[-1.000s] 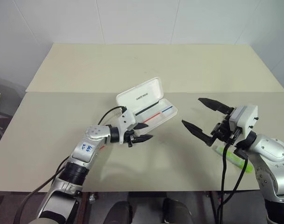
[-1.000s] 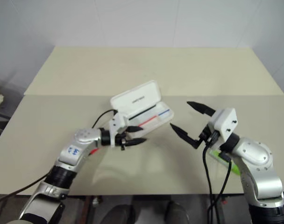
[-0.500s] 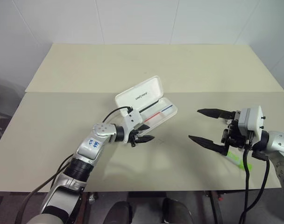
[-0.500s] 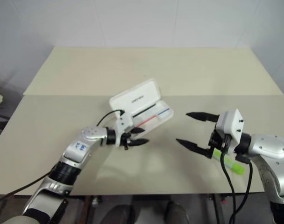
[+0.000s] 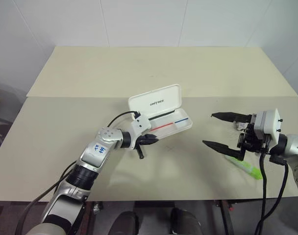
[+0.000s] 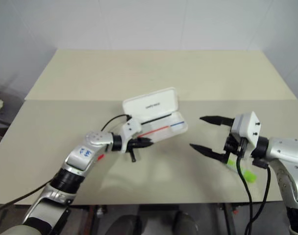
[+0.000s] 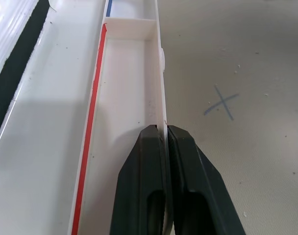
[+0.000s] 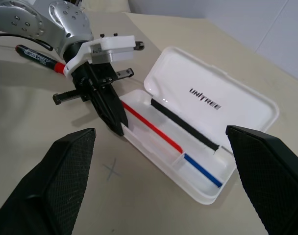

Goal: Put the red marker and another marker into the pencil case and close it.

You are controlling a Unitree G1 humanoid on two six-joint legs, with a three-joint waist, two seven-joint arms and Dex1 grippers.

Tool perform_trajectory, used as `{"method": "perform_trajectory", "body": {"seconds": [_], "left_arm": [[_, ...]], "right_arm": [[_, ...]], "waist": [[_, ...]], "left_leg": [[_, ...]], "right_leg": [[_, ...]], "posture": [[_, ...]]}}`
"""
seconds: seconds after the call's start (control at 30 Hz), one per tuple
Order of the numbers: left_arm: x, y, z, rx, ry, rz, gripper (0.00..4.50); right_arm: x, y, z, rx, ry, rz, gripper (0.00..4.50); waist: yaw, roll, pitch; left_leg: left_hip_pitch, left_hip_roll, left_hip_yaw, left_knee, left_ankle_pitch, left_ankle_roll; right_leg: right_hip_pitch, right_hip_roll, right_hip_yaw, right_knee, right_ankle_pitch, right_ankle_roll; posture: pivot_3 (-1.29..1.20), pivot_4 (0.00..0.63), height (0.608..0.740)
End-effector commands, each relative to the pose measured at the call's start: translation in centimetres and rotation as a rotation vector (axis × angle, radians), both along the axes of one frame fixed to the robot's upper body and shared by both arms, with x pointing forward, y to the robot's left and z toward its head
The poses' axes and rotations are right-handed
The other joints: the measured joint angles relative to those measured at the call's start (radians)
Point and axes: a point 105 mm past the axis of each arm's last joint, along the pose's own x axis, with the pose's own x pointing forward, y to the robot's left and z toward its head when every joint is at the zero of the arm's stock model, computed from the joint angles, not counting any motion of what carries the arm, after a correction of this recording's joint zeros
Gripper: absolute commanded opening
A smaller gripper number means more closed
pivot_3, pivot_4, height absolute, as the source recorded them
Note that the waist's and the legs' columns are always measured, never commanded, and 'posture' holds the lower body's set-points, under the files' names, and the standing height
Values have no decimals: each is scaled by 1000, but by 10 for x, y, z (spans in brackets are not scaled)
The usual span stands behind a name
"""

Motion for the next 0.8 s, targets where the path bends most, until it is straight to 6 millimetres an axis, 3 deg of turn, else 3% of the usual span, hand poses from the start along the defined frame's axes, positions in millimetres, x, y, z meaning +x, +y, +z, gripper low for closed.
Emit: {"method": "perform_trajectory", "body": {"seconds": [0.03,0.2,0.4,0.8], "left_arm": [[-13,-2,-17,45,54,-59,28],[-24,-6,-7,7,26,-155,28],[-37,5,4,9,-13,-258,28],[-61,8,-7,53,-21,-382,28]], "right_arm": [[-2,-2,12,-11,-57,-1,4500],[-1,0,9,-4,-54,0,4500],[0,5,6,12,-47,6,4500],[-3,7,4,22,-33,15,4500]], "waist": [[0,0,0],[-1,0,0],[0,0,0],[2,0,0]], "left_leg": [[0,0,0,0,0,0],[-1,0,0,0,0,0],[-2,0,1,-1,0,0],[-2,0,1,0,0,0]], "right_leg": [[0,0,0,0,0,0],[-1,0,0,-1,0,0],[-2,0,0,-1,0,0],[-2,0,1,-1,0,0]], "posture": [[0,150,740],[0,150,740],[0,150,740],[0,150,740]]}}
